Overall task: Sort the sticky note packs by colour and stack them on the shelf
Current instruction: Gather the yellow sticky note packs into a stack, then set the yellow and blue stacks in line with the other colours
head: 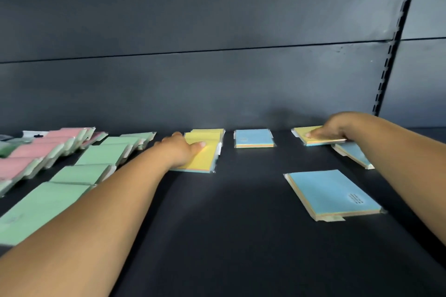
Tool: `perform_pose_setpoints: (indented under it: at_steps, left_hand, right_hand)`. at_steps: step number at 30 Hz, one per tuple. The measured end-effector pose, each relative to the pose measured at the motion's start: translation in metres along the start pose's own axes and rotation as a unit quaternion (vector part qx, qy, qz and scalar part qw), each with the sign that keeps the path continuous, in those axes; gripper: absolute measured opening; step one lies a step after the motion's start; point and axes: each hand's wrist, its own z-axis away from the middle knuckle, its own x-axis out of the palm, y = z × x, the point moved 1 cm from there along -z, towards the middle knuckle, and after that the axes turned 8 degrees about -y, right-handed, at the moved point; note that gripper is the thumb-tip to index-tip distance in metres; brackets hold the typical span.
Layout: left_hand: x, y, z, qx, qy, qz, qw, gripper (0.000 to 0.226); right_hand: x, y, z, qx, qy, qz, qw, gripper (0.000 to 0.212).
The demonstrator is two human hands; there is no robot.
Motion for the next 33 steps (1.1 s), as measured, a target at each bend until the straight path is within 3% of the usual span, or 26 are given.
perform_pose_setpoints:
  at_steps: [7,10,13,16,18,20,22,24,26,28,31,33]
  left_hand:
    - [-0.009,0.0,0.016,0.003,0.013,0.043,0.999,0.067]
    - [-0.017,-0.003,0.034,0.075,0.038,0.102,0.991,0.043]
    - [-0.021,-0.004,0.048,0.126,0.049,0.282,0.95,0.032]
    - [-0.019,-0.001,0.061,0.118,-0.045,0.485,0.866,0.032]
    - [-0.017,-0.002,0.068,0.116,-0.094,0.566,0.811,0.02]
    - [-0.017,-0.009,0.071,0.122,-0.098,0.588,0.793,0.008]
    - [-0.018,-0.023,0.073,0.124,-0.079,0.576,0.804,0.005]
    - [-0.019,-0.038,0.072,0.108,-0.06,0.549,0.827,0.007]
    - [-0.016,-0.051,0.063,0.082,-0.028,0.505,0.859,0.006]
    - [-0.01,-0.059,0.052,0.066,-0.002,0.439,0.896,0.014]
    - [-0.005,-0.061,0.045,0.036,0.063,0.198,0.978,0.031]
    - [-0.004,-0.056,0.052,0.047,0.077,0.088,0.992,0.041]
  right_hand:
    - [-0.005,-0.013,0.008,-0.031,0.084,-0.255,0.963,0.052]
    - [-0.011,-0.02,0.025,-0.09,0.121,-0.359,0.921,0.041]
    - [-0.005,-0.044,0.065,-0.183,0.023,-0.505,0.843,0.015]
    - [0.012,-0.07,0.117,-0.251,-0.108,-0.575,0.771,0.026]
    - [0.027,-0.083,0.143,-0.267,-0.177,-0.578,0.751,0.024]
    - [0.04,-0.09,0.158,-0.269,-0.211,-0.563,0.752,0.02]
    - [0.05,-0.089,0.166,-0.28,-0.205,-0.512,0.786,0.013]
    - [0.054,-0.078,0.169,-0.291,-0.157,-0.454,0.828,0.012]
    - [0.052,-0.06,0.167,-0.274,-0.103,-0.444,0.847,0.012]
    - [0.05,-0.039,0.164,-0.239,-0.076,-0.474,0.844,0.012]
    - [0.049,-0.011,0.161,-0.178,-0.046,-0.547,0.817,0.015]
    - [0.052,0.001,0.163,-0.162,-0.021,-0.582,0.797,0.017]
